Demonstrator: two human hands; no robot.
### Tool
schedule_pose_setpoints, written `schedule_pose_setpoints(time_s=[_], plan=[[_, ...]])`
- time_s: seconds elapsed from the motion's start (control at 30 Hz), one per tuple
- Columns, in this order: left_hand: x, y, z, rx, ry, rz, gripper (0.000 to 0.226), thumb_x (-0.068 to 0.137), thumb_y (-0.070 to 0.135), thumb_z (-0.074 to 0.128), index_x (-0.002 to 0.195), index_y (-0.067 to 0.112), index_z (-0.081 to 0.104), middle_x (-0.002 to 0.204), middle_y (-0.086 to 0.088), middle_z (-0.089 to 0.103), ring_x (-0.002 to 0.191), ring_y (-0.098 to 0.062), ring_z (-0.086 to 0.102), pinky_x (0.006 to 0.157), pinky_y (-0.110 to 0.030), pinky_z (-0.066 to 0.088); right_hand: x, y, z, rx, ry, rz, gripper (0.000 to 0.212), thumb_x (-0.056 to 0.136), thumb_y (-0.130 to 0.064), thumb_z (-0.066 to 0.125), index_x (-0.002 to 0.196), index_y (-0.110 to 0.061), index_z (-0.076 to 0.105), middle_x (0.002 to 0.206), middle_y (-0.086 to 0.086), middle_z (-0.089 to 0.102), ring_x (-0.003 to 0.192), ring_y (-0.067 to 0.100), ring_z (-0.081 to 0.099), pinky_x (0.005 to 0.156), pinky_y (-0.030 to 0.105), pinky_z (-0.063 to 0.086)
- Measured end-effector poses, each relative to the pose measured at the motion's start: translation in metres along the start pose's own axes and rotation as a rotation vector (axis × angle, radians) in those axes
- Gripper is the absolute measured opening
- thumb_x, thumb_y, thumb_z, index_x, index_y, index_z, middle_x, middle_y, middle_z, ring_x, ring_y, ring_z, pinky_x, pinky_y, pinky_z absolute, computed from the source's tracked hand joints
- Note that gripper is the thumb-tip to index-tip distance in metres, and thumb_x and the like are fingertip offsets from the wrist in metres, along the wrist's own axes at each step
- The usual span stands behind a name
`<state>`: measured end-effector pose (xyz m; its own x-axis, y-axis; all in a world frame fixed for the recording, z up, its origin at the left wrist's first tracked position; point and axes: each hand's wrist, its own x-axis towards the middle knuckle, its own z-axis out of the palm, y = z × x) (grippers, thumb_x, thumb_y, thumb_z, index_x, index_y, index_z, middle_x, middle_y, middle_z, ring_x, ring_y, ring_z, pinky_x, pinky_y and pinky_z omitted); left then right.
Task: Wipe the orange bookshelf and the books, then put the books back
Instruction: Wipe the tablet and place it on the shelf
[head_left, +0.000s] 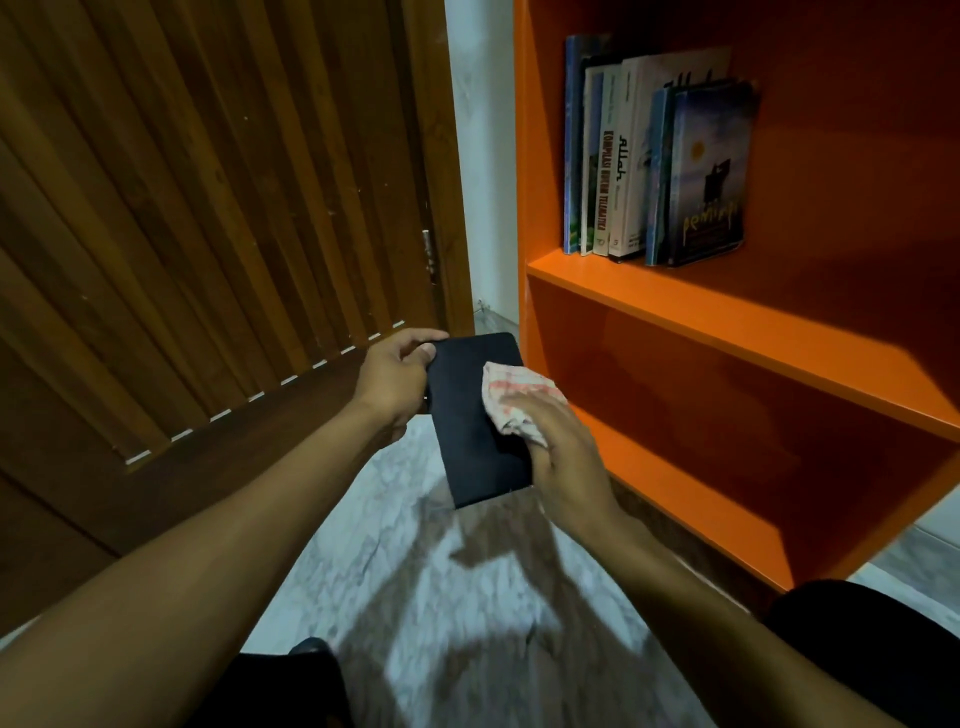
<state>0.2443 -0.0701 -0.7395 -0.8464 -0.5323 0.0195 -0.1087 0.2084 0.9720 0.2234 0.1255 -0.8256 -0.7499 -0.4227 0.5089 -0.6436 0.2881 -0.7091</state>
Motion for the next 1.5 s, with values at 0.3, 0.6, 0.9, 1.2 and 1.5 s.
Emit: schedule_pose_setpoints(time_s=[0.3,0.6,0.9,1.2,1.5], plan=[[0.020,-0.009,-0.026,-0.123,0.251,-0.115,0.025,0.106,0.015,0.044,0.110,0.016,0.069,0.111,-0.009,0.067,0.087,-0.025,0.065,0.056,-0.034,0.058,-0.015,-0.002,-0.005,-0.087,-0.277,0.006,0.037,0.092,-0.004,0.046,0.119,-0.024,0.061,0.111,-0.008,0.067,0.104,0.011,0.061,0.088,0.034,0.048],[0.018,-0.004,-0.025,-0.159,0.209,-0.121,0.024,0.106,0.015,0.045,0.108,0.017,0.069,0.113,-0.012,0.068,0.094,-0.033,0.065,0.049,-0.030,0.052,0.008,-0.013,-0.025,0.397,-0.166,0.615,0.018,0.104,-0.025,0.051,0.101,-0.011,0.063,0.067,-0.012,0.063,0.056,0.004,0.056,0.047,0.014,0.039],[0.000,-0.001,-0.011,0.037,-0.059,-0.011,0.063,0.099,0.008,0.057,0.153,0.024,0.029,0.138,-0.002,0.049,0.107,-0.025,0.061,0.080,-0.044,0.061,0.020,-0.020,-0.039,0.655,-0.076,0.880,0.025,0.104,-0.018,0.051,0.110,0.001,0.066,0.084,0.011,0.072,0.062,0.018,0.069,0.044,0.022,0.051],[-0.029,-0.001,0.011,0.415,-0.460,0.246,0.035,0.093,0.024,0.069,0.127,0.031,0.065,0.126,0.010,0.063,0.099,-0.010,0.069,0.090,-0.037,0.058,0.029,-0.018,-0.056,0.811,0.054,1.097,0.026,0.103,-0.027,0.054,0.100,-0.002,0.062,0.088,0.014,0.072,0.069,0.026,0.068,0.042,0.026,0.050],[-0.022,0.003,0.023,0.222,-0.262,0.079,0.026,0.091,0.012,0.070,0.112,0.025,0.075,0.104,-0.007,0.068,0.097,-0.021,0.068,0.081,-0.038,0.062,0.032,-0.023,-0.069,0.848,0.103,0.990,0.028,0.099,-0.025,0.061,0.114,-0.001,0.064,0.103,0.021,0.075,0.095,0.038,0.073,0.083,0.054,0.058]])
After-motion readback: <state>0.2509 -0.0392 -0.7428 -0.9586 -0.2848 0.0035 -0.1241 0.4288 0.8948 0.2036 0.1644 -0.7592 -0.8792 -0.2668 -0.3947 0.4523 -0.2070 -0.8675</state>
